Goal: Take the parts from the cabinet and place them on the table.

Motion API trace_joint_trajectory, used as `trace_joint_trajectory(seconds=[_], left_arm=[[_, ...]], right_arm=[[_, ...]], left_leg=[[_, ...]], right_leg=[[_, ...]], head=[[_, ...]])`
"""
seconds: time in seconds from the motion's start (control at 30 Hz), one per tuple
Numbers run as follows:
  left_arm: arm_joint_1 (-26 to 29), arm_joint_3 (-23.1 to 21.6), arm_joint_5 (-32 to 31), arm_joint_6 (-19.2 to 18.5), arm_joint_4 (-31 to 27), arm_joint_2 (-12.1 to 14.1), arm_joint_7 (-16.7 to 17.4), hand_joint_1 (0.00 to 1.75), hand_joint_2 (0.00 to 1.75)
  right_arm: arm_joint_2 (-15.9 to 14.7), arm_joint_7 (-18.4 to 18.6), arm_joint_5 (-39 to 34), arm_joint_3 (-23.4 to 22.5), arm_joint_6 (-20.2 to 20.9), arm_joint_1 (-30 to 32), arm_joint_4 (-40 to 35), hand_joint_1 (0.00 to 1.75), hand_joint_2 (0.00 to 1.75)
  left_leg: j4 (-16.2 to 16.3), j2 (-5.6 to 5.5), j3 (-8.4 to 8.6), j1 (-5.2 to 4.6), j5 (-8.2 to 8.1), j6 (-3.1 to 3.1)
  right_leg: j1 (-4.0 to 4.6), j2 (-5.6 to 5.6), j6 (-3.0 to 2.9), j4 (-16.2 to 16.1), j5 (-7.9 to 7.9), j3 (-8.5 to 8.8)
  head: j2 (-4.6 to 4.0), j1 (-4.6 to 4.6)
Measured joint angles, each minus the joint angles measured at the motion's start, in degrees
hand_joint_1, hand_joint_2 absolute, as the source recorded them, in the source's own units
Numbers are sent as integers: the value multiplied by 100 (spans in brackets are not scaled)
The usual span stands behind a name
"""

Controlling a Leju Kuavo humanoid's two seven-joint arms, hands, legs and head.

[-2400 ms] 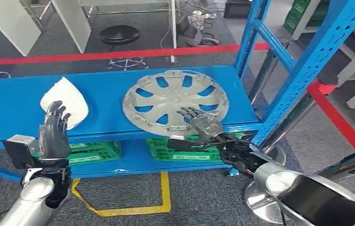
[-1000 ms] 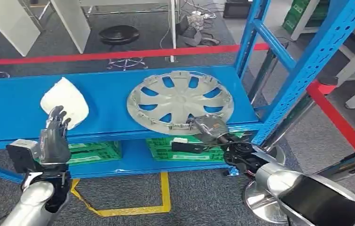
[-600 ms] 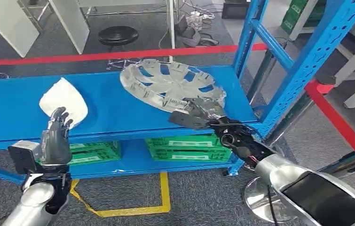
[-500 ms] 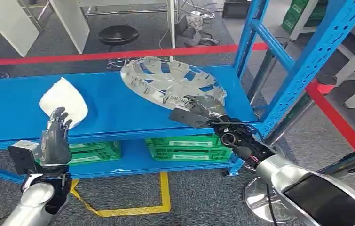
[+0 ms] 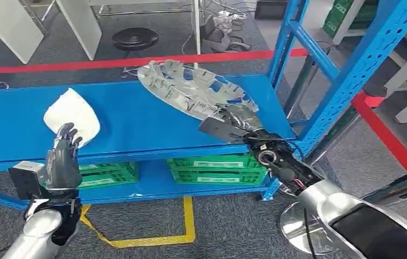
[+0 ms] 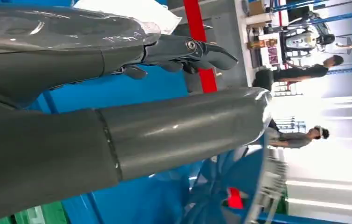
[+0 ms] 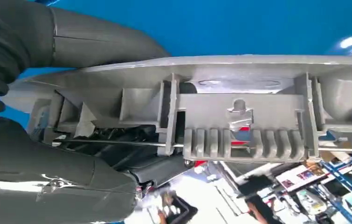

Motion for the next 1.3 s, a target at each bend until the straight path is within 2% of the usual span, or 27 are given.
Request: trace_joint_trajectory(seconds=[0.1, 0.27, 0.37, 0.5, 0.73, 1.03, 1.3], left_arm=[[-2, 0, 9, 11, 0, 0, 9, 0, 0], [-6, -2, 55, 26, 0, 0, 24, 0, 0], [-15, -2, 83, -26, 2, -2, 22, 0, 0], [-44, -2, 83, -107, 2, -9, 13, 0, 0], [-88, -2, 76, -160, 2, -11, -22, 0, 0], [-88, -2, 74, -160, 2, -9, -55, 0, 0], [-37, -2, 4, -133, 2, -4, -35, 0, 0]], right_arm=[[-68, 342, -410, -105, 305, 56, -633, 175, 175], [-162, 564, -1029, -271, 647, 133, -1596, 175, 175], [-210, 753, -1660, -361, 864, 224, -2203, 175, 175], [-258, 1012, -2027, -409, 945, 284, -3051, 175, 175], [-350, 1109, -2664, -520, 960, 351, -4079, 175, 175], [-367, 1192, -4751, -654, 1301, 444, -4711, 175, 175], [-378, 1192, -5692, -689, 1614, 589, -4764, 175, 175]], left_leg=[[1, 0, -1, 0, 0, 0], [1, 0, -8, 0, 0, 0], [1, -1, -17, 0, 0, 0], [1, 2, -22, 0, 0, 0], [0, 1, -29, 0, 0, 0], [-1, 0, -31, 0, 0, 0], [-1, -2, -33, 0, 0, 0]], right_leg=[[0, 0, 0, 0, 0, -2], [0, 0, 0, 0, 0, -11], [0, -1, 0, 0, 0, -18], [0, 2, 0, 0, 0, -27], [-1, 1, 0, 0, -1, -31], [0, -1, 0, 0, -1, -31], [0, -3, 0, 0, -1, -30]], head=[[0, 2], [0, 0], [0, 0], [0, 4], [0, 2], [0, 4], [0, 4]])
